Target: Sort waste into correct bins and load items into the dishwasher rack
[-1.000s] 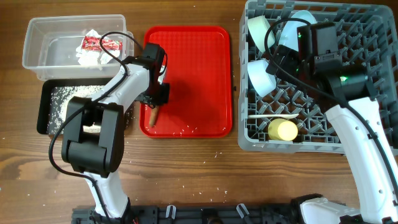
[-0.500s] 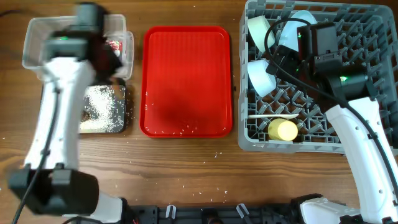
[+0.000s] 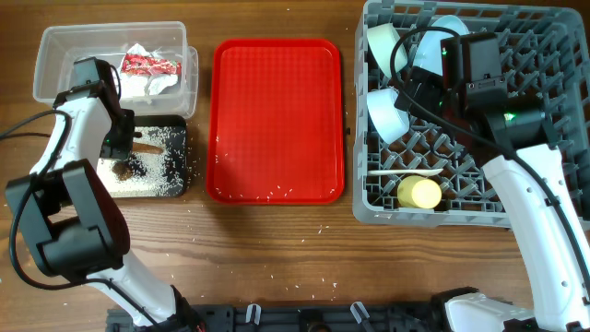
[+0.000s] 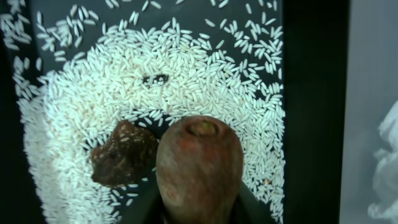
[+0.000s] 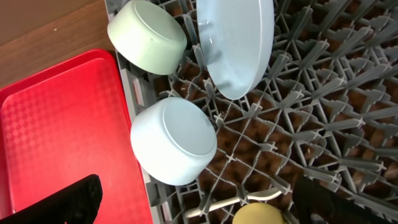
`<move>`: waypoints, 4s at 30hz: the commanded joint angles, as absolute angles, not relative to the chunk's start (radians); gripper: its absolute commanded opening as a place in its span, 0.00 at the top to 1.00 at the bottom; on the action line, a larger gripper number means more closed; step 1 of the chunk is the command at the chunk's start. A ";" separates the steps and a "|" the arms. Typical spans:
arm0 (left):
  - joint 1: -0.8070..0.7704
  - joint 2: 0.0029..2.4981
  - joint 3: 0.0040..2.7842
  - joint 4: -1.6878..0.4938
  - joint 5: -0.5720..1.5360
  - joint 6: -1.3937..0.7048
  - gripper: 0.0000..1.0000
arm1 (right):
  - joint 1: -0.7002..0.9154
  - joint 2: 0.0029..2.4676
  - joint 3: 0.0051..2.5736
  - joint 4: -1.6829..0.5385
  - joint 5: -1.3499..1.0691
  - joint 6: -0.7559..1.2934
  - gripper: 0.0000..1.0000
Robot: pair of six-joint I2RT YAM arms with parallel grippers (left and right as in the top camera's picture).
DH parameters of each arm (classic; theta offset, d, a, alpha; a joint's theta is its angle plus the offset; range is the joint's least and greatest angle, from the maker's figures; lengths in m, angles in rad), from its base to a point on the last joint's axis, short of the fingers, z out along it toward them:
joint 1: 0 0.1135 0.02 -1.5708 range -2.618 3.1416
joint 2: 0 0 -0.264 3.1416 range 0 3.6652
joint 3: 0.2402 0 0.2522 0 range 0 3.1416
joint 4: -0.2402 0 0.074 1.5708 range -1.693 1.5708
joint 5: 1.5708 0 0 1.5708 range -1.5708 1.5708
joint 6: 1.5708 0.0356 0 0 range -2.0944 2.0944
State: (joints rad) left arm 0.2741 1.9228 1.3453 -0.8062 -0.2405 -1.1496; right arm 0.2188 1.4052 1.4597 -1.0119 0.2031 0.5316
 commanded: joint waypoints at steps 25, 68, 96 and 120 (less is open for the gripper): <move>0.277 1.576 1.384 -0.988 -0.252 -0.969 0.00 | 0.221 1.403 1.466 -0.877 -0.072 0.364 0.00; 0.277 1.576 1.384 -0.988 -0.252 -0.969 0.00 | -0.012 0.002 0.005 0.004 -0.054 0.186 0.00; 0.257 1.219 1.241 -0.906 -0.218 -0.780 0.00 | -0.012 0.005 0.005 0.003 -0.054 0.186 0.00; 0.054 0.092 0.116 -0.068 0.033 -0.208 0.00 | -0.012 0.005 0.005 0.003 -0.054 0.186 0.00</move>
